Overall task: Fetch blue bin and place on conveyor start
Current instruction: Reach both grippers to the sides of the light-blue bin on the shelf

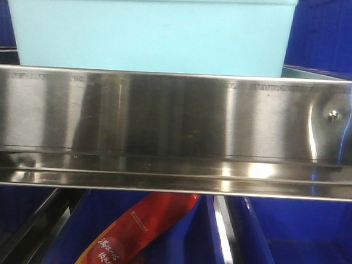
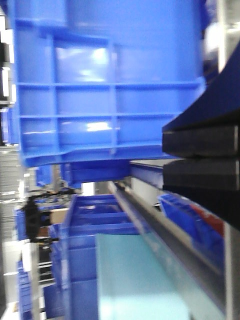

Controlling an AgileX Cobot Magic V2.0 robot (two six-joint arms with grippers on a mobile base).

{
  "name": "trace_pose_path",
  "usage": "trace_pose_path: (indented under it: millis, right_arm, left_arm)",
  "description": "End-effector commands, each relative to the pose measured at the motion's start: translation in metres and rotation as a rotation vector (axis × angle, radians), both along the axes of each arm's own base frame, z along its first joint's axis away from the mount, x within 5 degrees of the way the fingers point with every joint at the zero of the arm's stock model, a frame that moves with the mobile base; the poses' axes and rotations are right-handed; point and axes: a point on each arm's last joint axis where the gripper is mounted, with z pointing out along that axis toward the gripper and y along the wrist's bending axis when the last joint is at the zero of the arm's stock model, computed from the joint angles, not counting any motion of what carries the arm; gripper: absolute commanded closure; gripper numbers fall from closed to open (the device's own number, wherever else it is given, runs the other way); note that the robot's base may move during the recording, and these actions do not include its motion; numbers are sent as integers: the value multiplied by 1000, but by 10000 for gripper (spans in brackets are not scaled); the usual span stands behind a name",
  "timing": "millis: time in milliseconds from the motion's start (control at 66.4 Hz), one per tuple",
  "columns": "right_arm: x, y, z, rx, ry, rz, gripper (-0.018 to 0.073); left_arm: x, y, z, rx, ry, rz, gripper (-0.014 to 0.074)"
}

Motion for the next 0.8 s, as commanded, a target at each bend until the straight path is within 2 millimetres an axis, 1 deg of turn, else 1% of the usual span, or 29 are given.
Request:
trace_pose_path:
  millis: [0, 136, 331, 452, 542, 602, 678, 738, 753, 783]
  right_arm:
    - [-2, 0, 8, -13, -88, -2, 721]
    - [-3, 0, 13, -19, -142, -2, 721]
    - [-4, 0, 15, -15, -170, 1, 721]
    - [-4, -1, 13, 55, -156, 1, 721]
    - [-10, 0, 40, 57, -183, 8, 721]
    - [-16, 1, 60, 38, -166, 11, 710]
    - [-24, 3, 82, 37, -137, 17, 628]
    - [-26, 3, 97, 39, -106, 19, 473]
    - [-25, 3, 100, 40, -99, 20, 415]
    - [-25, 3, 107, 41, -85, 20, 336]
  left_arm:
    - [-1, 0, 5, -3, -48, 2, 707]
    - [-2, 0, 10, -1, -105, 1, 707]
    - [-2, 0, 12, -1, -108, 1, 707]
    - [-6, 0, 30, -1, -110, 2, 707]
    - [-14, 0, 53, 35, -75, 13, 692]
    - [-22, 1, 70, 69, -54, 30, 633]
    - [-27, 2, 90, 74, -25, 41, 507]
    - [-27, 3, 104, 72, 6, 44, 372]
    - [-26, 3, 107, 72, 10, 44, 326]
    - [-25, 3, 113, 71, 15, 45, 269]
